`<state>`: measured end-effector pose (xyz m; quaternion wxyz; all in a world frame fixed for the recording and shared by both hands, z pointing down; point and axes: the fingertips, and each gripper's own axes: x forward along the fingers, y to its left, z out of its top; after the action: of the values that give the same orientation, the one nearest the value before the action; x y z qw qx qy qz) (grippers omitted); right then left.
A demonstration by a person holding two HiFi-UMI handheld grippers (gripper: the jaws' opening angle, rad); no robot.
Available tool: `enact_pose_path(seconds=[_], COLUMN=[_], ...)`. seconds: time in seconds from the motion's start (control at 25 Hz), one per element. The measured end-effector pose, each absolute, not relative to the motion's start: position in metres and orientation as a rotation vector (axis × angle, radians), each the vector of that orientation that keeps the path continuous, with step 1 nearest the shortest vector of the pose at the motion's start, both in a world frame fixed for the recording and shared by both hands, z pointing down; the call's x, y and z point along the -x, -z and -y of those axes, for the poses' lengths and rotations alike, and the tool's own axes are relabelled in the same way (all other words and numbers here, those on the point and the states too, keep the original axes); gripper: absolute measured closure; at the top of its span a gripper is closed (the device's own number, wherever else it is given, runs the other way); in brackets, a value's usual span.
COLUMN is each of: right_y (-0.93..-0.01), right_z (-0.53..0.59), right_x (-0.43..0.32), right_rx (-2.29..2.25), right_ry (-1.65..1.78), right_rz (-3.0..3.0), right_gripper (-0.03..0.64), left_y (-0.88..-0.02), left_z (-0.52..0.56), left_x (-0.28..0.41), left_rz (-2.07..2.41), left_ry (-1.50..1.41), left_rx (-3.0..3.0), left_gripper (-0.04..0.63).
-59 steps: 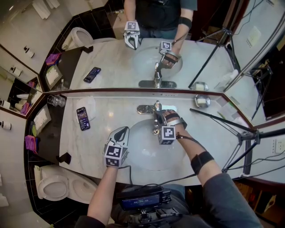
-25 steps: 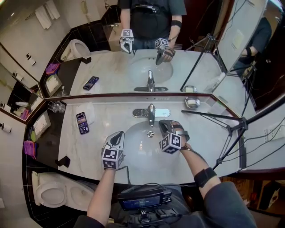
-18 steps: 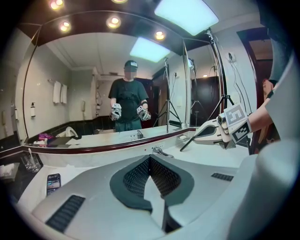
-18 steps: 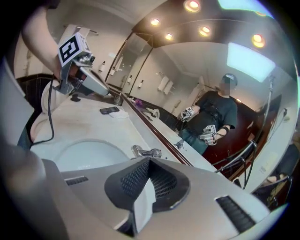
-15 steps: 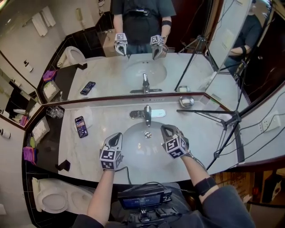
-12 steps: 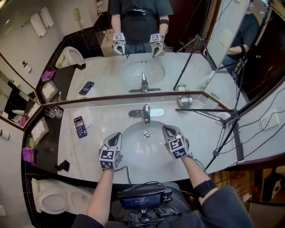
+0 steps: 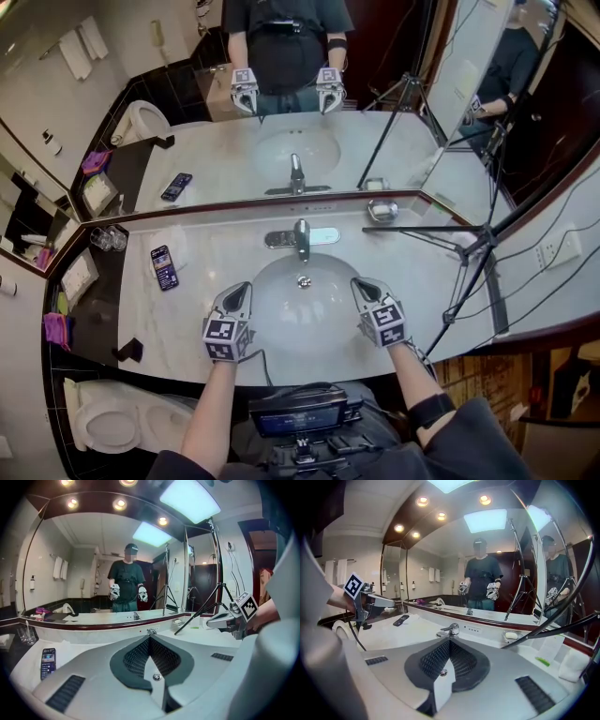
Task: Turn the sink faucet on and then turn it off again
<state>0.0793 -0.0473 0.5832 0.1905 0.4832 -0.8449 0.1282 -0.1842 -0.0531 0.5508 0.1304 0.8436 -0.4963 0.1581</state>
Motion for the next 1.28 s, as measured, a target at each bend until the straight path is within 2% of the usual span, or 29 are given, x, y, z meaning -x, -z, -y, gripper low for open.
enact_pose_path(seconds=[0.68, 1.04, 1.16, 1.28], right_y=[-0.603, -0.616, -0.620, -0.624], right_z=[0.045, 0.062, 0.076, 0.092], right_x=[-0.092, -0.061, -0.049, -0.039], right_rx=[-1.363, -1.140, -1.048, -0.971], right_ry=[-0.330, 0.079, 0.215, 0.321], right_rz=[2.329, 2.216, 2.174, 2.143], right_gripper=[0.597, 0.586, 0.534, 0.516], left_y=[-0.546, -0.552, -0.553, -0.554], left_z=[0.052, 0.058, 0.062, 0.065], left_x=[0.184, 0.190, 0.192, 0.193], left_rz=[1.458, 1.474, 1.485, 1.498], left_ry=[-0.489, -0.503, -0.509, -0.508], left_rx=[-2.468, -2.445, -2.435, -2.422], left_gripper=[0.592, 0.592, 0.592, 0.592])
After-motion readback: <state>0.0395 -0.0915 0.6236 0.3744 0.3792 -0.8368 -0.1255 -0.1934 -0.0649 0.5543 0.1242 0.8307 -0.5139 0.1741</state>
